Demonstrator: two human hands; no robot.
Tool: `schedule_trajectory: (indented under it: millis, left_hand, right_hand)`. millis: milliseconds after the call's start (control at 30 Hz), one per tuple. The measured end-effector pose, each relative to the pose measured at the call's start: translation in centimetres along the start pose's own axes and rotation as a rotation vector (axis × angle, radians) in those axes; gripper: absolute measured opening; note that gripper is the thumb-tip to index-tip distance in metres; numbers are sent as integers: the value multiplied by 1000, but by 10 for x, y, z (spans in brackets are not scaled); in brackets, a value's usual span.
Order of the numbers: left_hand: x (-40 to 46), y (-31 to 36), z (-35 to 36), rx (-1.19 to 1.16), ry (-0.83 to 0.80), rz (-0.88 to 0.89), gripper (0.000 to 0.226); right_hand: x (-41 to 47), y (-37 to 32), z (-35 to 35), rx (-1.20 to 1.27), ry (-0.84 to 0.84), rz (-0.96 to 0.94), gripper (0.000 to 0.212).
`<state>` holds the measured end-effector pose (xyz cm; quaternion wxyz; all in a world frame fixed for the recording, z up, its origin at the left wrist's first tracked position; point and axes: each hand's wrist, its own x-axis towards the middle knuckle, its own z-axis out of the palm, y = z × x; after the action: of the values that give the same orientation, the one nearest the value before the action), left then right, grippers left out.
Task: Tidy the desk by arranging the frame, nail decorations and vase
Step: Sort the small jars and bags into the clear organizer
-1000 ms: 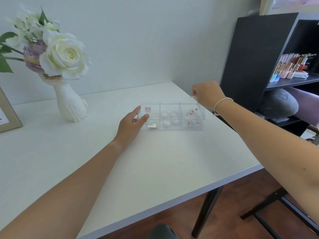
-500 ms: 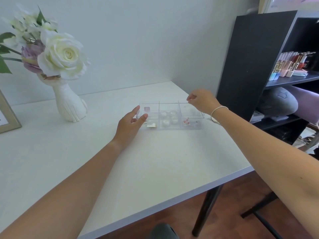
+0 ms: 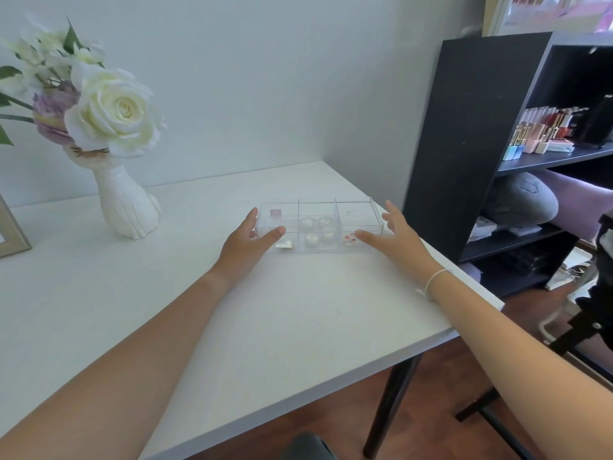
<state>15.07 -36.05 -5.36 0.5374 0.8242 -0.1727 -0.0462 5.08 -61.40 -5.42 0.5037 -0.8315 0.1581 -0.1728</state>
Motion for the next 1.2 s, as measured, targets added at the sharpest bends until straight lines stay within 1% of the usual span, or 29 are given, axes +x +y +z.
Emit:
schedule_trajectory:
  millis: [100,167,267,433,533,633,733,867,933,1033,1133,1200]
  left_hand:
    - [1,1,0,40,-27,-13,95]
    - [2,1,1,43,-36,-15,98]
    - [4,0,1,38,-21,-6,97]
    - [7,-4,4,24,19,29,83]
    - [10,-5,3,-5,37,36,82]
    - [14,-6,1,-52,51,36,83]
    - [21,-8,-1,-103,81,30,83]
    - [33,-11,-2,-122,137,29,85]
    - [41,-12,-4,-129,159,30,85]
    - [55,-15,-8,-115,170,41,78]
    - [70,-17,-11,-109,209,24,77]
    - [81,-20,-15,-105,227,30,73]
  right_hand:
    - [0,-1,4,-137,-67,18,107]
    - [1,-3,7,-173,-87,31,104]
    - [2,-7,10,-127,-69,23,97]
    - [3,-9,14,-43,-49,-32,78]
    - [8,-11,17,21,-62,-36,73]
    - [15,-13,22,65,-63,-54,60]
    - [25,-16,29,108,-67,-48,68]
    - [42,-20,38,112,-54,-42,54]
    - [53,-22,42,113,-48,-44,58]
    - [73,-23,50,125,-61,-55,63]
    - [94,-22,60,151,-61,-59,59]
    - [108,-24,68,172,-59,-66,57]
